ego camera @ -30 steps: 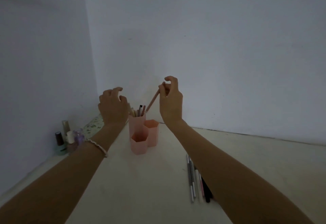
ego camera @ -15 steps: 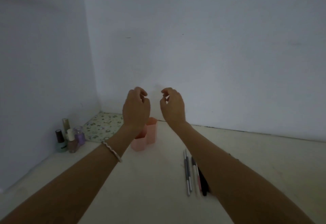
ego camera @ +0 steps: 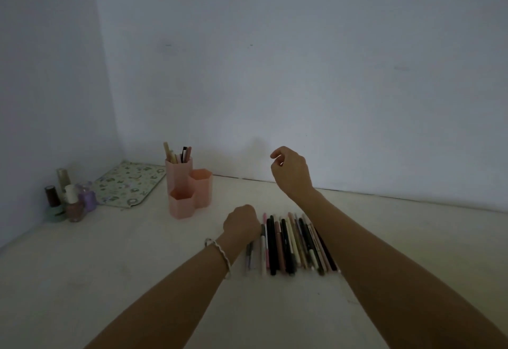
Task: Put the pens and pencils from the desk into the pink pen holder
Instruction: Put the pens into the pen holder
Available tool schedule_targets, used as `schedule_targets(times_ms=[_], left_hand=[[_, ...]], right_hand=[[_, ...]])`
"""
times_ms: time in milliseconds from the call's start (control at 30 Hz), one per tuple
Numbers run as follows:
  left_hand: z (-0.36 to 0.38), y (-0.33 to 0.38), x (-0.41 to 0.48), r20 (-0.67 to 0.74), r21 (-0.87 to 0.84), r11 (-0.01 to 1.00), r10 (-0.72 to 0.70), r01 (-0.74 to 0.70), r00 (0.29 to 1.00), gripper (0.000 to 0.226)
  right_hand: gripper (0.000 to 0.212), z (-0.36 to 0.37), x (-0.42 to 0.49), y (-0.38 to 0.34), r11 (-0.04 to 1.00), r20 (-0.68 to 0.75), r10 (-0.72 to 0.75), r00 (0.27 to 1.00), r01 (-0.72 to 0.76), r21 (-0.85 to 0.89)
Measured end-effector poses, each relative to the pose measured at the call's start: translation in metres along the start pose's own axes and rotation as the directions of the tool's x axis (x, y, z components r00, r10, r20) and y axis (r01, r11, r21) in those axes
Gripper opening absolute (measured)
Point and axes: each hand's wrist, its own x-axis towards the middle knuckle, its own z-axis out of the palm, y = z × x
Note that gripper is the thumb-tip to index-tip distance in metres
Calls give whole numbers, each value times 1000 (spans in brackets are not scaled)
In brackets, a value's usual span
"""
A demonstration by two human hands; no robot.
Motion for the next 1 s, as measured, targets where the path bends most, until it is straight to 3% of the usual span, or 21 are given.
schedule_targets(times_ms=[133, 300, 467, 533, 633, 767, 833, 1000], left_hand=[[-1, 0, 2, -6, -36, 999, -18, 18, 1000, 5], [7, -5, 7, -61, -14, 1000, -1, 1, 998, 39], [9, 1, 4, -150, 240, 965, 148, -109, 978, 10], [7, 4, 1, -148, 255, 958, 170, -128, 974, 12], [-21, 7, 1, -283, 152, 977, 186, -148, 941, 17], [-84, 10, 3, -534, -91, 951, 204, -295, 820, 55], [-105, 8, 0, -571, -149, 926, 205, -346, 795, 71], [-116, -3, -2, -619, -244, 884, 174, -398, 766, 66]], right_hand=[[22, 1, -6, 7, 1000, 20, 27, 999, -26, -8], [22, 10, -15, 8, 999, 68, 37, 997, -37, 6], [23, 15, -20, 8, 999, 112, 44, 993, -45, 6], [23, 14, -23, 9, 999, 117, 43, 992, -44, 5], [22, 11, -22, 10, 998, 109, 61, 992, -61, -5], [11, 15, -22, 12, 980, 214, 137, 967, -100, -173], [24, 26, -29, 12, 956, 322, 203, 925, -116, -270], [38, 61, -50, 6, 886, 441, 254, 861, -25, -462]])
